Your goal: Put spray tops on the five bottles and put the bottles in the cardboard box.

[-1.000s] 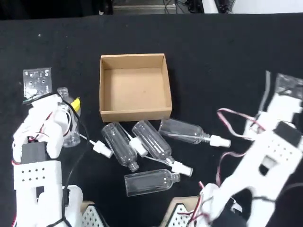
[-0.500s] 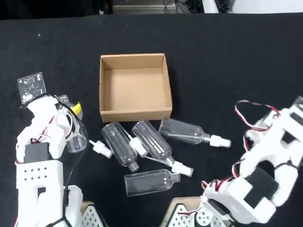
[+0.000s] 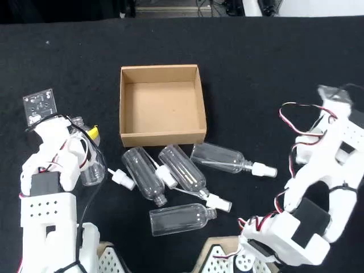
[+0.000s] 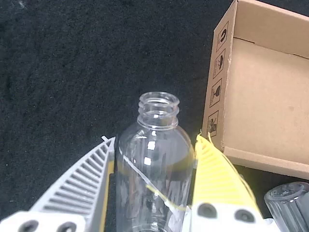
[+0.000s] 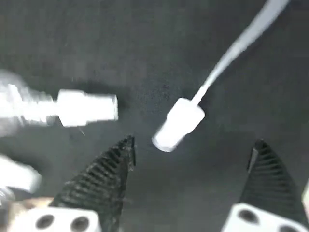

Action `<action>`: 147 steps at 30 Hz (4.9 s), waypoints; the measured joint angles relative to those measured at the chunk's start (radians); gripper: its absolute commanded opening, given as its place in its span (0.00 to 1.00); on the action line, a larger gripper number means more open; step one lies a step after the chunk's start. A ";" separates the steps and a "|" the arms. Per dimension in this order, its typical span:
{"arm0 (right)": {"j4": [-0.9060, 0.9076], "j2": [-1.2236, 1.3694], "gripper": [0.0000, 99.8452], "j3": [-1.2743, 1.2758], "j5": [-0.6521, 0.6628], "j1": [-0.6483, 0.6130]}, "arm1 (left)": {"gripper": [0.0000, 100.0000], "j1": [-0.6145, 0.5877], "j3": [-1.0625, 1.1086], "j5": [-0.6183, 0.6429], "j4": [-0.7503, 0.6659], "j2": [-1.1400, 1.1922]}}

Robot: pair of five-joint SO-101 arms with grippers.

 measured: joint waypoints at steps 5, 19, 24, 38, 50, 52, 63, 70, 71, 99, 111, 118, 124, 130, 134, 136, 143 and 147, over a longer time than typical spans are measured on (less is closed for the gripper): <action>-0.003 0.000 0.34 0.038 0.692 0.080 | 0.11 0.000 0.000 0.000 0.000 0.000; -0.199 0.000 0.34 0.247 1.568 0.153 | 0.11 0.000 0.000 0.000 0.000 0.000; -0.331 0.000 0.34 0.334 1.614 0.153 | 0.11 0.000 0.000 0.000 0.000 0.000; -0.535 0.000 0.16 0.460 1.343 0.153 | 0.11 0.000 0.000 0.000 0.000 0.000; -0.552 0.000 0.23 0.457 0.391 0.153 | 0.11 0.000 0.000 0.000 0.000 0.000; -0.494 0.000 0.30 0.431 0.336 0.150 | 0.11 0.000 0.000 0.000 0.000 0.000; -0.219 0.000 0.28 0.262 0.502 0.117 | 0.11 0.000 0.000 0.000 0.000 0.000; -0.273 0.092 0.26 0.282 0.514 0.117 | 0.11 0.000 0.000 0.000 0.000 0.000; -0.305 0.114 0.26 0.282 0.516 0.117 | 0.11 0.000 0.000 0.000 0.000 0.000; -0.055 -0.399 0.01 0.069 0.058 -0.133 | 0.11 0.009 0.000 0.000 -0.009 0.000; -0.133 -0.634 0.01 -0.313 -0.752 -0.732 | 0.11 0.014 0.000 0.000 -0.367 0.000; -0.292 -0.637 0.01 -0.319 -0.898 -0.852 | 0.10 0.091 0.000 -0.094 -0.420 0.000; -0.390 -0.664 0.01 -0.301 -0.945 -0.856 | 0.10 0.189 0.000 -0.258 -0.420 0.000; -0.560 -0.758 0.01 -0.181 -0.948 -0.888 | 0.10 0.278 0.000 -0.265 -0.420 0.000; -0.661 -0.818 0.01 -0.094 -0.948 -0.947 | 0.10 0.298 0.000 -0.265 -0.420 -0.014; -0.723 -0.824 0.01 -0.054 -0.948 -0.974 | 0.11 0.298 0.020 -0.265 -0.422 -0.054; -0.868 -0.825 0.01 0.009 -0.948 -1.057 | 0.11 0.298 0.192 -0.269 -0.422 -0.333; -0.896 -0.825 0.01 0.015 -0.948 -1.094 | 0.11 0.319 0.253 -0.269 -0.422 -0.485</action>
